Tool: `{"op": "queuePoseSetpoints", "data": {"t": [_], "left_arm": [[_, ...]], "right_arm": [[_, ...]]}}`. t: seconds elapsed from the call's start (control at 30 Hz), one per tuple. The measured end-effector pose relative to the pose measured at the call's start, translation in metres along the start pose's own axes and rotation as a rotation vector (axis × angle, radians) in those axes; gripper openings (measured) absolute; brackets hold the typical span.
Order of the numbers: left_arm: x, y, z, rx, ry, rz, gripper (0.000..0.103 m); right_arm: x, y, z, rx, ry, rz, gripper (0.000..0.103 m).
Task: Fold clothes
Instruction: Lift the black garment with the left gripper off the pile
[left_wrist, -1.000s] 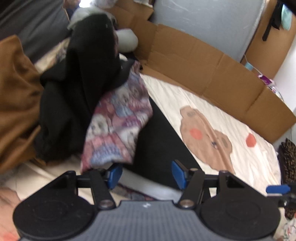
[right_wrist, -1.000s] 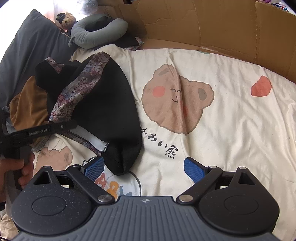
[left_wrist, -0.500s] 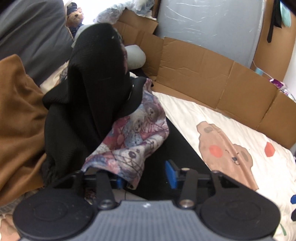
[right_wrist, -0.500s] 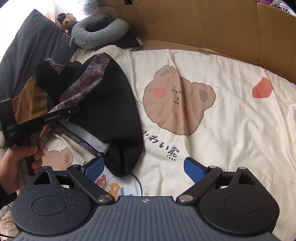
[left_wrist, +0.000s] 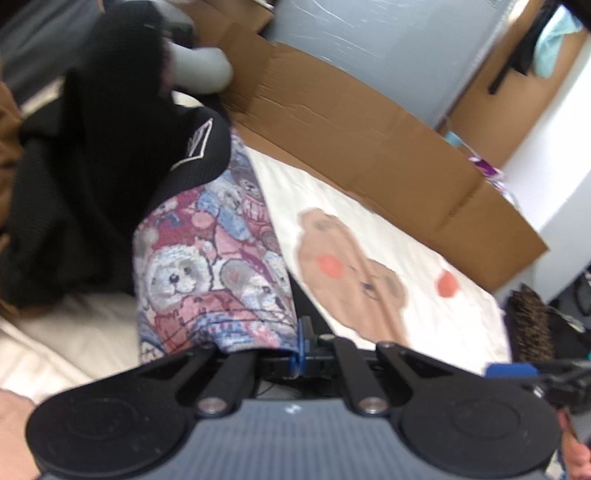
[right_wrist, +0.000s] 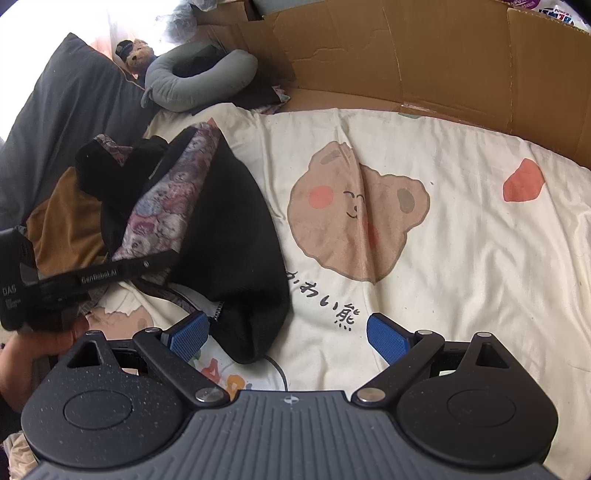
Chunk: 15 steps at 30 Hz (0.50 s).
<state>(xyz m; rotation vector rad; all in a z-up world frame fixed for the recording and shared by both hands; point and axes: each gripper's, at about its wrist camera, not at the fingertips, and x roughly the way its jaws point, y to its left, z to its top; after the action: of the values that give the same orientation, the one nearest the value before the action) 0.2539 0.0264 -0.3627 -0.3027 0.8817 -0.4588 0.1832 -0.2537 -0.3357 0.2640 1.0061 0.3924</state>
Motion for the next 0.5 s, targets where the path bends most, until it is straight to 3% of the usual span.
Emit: {"op": "queuePoseSetpoints", "data": {"t": [0.17, 0.27, 0.5], "left_arm": [[0.008, -0.006, -0.002, -0.037, 0.041, -0.082, 0.002], [0.010, -0.002, -0.004, -0.113, 0.070, -0.149, 0.002], [0.005, 0.013, -0.033, -0.229, 0.105, -0.230, 0.002]], "right_arm": [[0.001, -0.006, 0.005, 0.057, 0.011, 0.050, 0.080], [0.003, -0.011, 0.006, 0.113, 0.017, 0.094, 0.075], [0.017, -0.013, 0.006, 0.226, 0.047, 0.209, 0.074]]}}
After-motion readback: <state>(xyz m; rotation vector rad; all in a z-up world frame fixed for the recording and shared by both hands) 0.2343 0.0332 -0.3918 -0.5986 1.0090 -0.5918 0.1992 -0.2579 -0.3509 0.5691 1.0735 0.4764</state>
